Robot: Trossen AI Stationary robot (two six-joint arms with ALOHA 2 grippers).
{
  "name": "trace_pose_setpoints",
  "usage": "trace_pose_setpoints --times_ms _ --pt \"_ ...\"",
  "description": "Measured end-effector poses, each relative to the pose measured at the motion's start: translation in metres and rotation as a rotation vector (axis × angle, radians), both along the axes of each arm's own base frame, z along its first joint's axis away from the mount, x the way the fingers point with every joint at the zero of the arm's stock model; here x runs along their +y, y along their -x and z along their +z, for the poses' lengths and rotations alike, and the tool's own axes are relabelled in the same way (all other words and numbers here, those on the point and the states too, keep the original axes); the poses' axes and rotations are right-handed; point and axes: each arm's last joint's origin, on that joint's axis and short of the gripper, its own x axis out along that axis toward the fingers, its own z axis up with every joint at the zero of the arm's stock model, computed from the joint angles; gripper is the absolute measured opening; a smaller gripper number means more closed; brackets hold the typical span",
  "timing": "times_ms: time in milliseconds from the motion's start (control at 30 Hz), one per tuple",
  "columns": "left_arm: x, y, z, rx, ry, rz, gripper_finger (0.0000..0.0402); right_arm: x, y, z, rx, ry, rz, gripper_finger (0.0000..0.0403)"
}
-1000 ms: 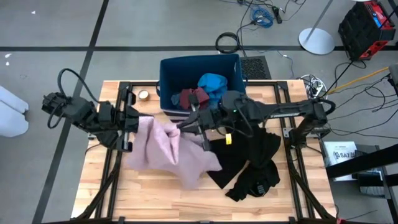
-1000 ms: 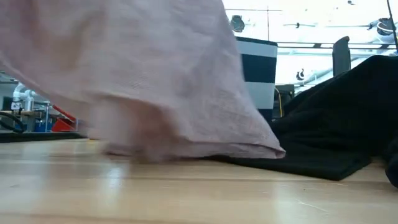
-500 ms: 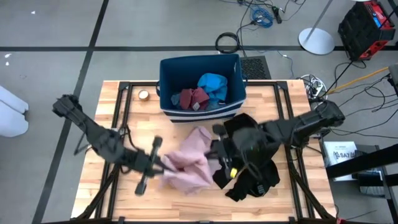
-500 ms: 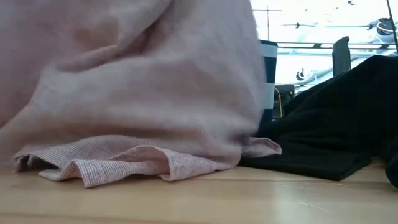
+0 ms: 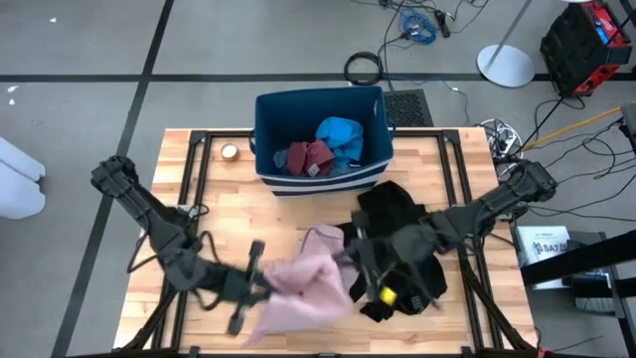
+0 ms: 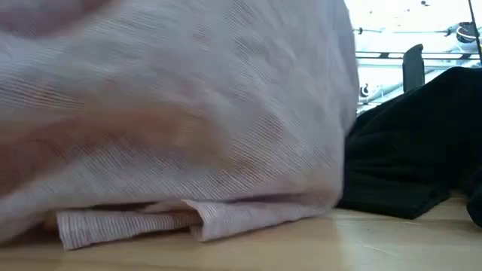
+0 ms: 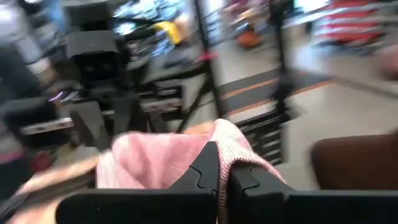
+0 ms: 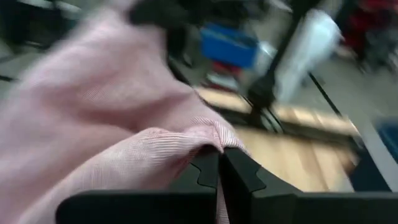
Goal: Sort clothes
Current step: Put the pink polo shirt into the blue laundry bin
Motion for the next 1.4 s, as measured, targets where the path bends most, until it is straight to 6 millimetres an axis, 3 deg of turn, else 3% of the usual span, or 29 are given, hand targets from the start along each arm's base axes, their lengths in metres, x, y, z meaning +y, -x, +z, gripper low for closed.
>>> trace_pose_setpoints --times_ms 100,333,500,667,867,1067,1233,1400 --pt "0.021 -0.011 -0.017 0.081 0.012 0.117 0.0000 -0.031 -0.010 -0.031 0.085 -0.026 -0.114 0.0000" --pt "0.082 -0.012 -0.094 0.263 0.182 0.359 0.0000 -0.086 -0.008 -0.107 0.199 -0.144 -0.254 0.0000" --pt "0.116 -0.001 -0.150 0.352 0.388 0.458 0.0000 -0.106 0.002 -0.138 0.257 -0.177 -0.339 0.0000" --pt "0.120 0.003 -0.187 0.405 0.523 0.427 0.0000 -0.107 0.007 -0.148 0.289 -0.182 -0.349 0.0000" --pt "0.115 -0.002 -0.207 0.502 0.554 0.417 0.0007 -0.107 0.007 -0.148 0.292 -0.186 -0.350 0.0000" --pt "0.115 -0.004 -0.218 0.545 0.538 0.432 0.0047 -0.107 0.007 -0.149 0.300 -0.188 -0.353 0.0000" --pt "0.112 -0.006 -0.210 0.563 0.561 0.362 0.0102 -0.107 0.009 -0.151 0.324 -0.204 -0.366 0.0000" --pt "0.111 -0.002 -0.189 0.612 0.511 0.276 0.0161 -0.107 0.011 -0.155 0.360 -0.211 -0.376 0.0000"
